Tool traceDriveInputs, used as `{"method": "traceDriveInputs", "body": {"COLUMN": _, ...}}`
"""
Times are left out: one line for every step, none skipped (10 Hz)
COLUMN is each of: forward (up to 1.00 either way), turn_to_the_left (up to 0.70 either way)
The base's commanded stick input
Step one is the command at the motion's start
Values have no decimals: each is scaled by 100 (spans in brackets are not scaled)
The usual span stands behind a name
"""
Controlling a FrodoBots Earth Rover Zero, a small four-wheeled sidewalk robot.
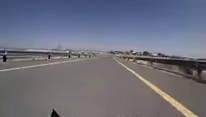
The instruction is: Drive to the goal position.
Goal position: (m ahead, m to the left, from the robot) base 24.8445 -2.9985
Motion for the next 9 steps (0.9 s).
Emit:
{"method": "traceDriveInputs", "body": {"forward": 100, "turn_to_the_left": 0}}
{"method": "traceDriveInputs", "body": {"forward": 100, "turn_to_the_left": 0}}
{"method": "traceDriveInputs", "body": {"forward": 100, "turn_to_the_left": 0}}
{"method": "traceDriveInputs", "body": {"forward": 100, "turn_to_the_left": 0}}
{"method": "traceDriveInputs", "body": {"forward": 100, "turn_to_the_left": 0}}
{"method": "traceDriveInputs", "body": {"forward": 100, "turn_to_the_left": 0}}
{"method": "traceDriveInputs", "body": {"forward": 100, "turn_to_the_left": 0}}
{"method": "traceDriveInputs", "body": {"forward": 100, "turn_to_the_left": 0}}
{"method": "traceDriveInputs", "body": {"forward": 100, "turn_to_the_left": 0}}
